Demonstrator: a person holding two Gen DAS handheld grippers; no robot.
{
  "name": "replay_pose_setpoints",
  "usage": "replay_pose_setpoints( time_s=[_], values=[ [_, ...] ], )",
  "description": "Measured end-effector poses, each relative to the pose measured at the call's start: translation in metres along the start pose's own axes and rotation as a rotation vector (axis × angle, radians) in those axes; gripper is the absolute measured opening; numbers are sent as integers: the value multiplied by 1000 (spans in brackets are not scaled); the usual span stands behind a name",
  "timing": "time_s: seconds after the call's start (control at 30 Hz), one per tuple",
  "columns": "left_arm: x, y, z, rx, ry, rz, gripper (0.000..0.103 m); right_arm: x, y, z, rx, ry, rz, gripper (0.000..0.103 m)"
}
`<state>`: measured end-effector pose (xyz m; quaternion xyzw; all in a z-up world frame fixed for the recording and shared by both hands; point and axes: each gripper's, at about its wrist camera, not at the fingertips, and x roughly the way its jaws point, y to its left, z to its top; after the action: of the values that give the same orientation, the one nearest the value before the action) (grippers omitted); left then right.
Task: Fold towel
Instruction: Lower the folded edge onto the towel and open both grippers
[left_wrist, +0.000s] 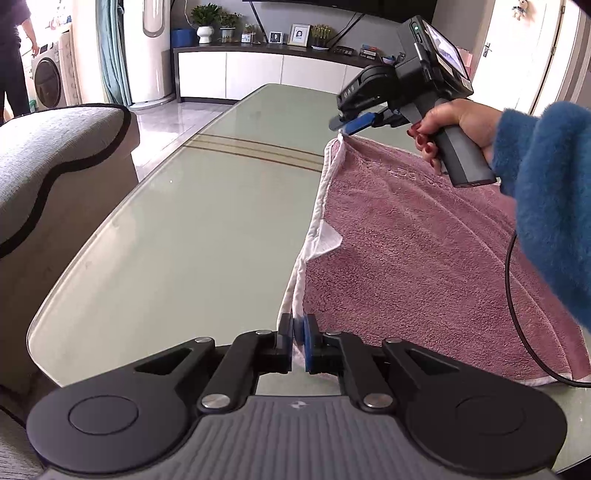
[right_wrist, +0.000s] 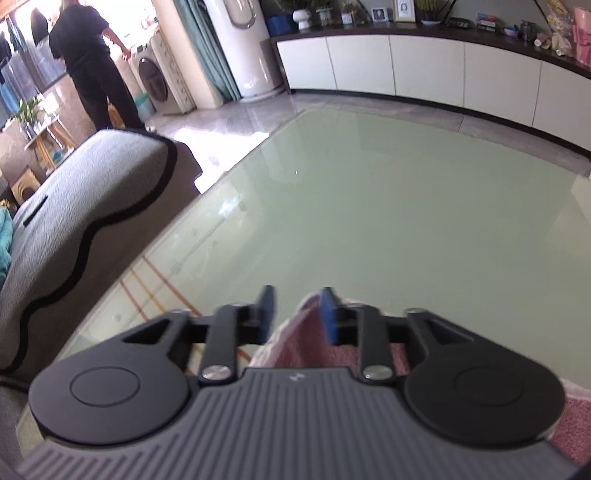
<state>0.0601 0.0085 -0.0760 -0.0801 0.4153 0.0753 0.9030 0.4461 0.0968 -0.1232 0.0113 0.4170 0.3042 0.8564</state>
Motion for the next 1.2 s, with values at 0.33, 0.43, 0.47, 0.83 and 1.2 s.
replay_pose_setpoints(
  time_s=[0.33, 0.43, 0.47, 0.83, 1.2],
  values=[
    [-11, -2, 6, 14, -48, 15, 12, -22, -13, 3, 35, 53, 45, 21],
    [-12, -10, 6, 35, -50, -13, 13, -5, 1, -4, -9, 115, 12, 16],
    [-12, -12, 5, 42, -49, -27, 14, -1, 5, -6, -18, 126, 7, 16],
    [13, -24, -3, 101, 49, -54, 15, 7, 33, -19, -105, 110, -86, 16],
    [-2, -43, -7, 144, 13, -96, 18, -91, -36, -13, -40, 56, -106, 30]
  ],
)
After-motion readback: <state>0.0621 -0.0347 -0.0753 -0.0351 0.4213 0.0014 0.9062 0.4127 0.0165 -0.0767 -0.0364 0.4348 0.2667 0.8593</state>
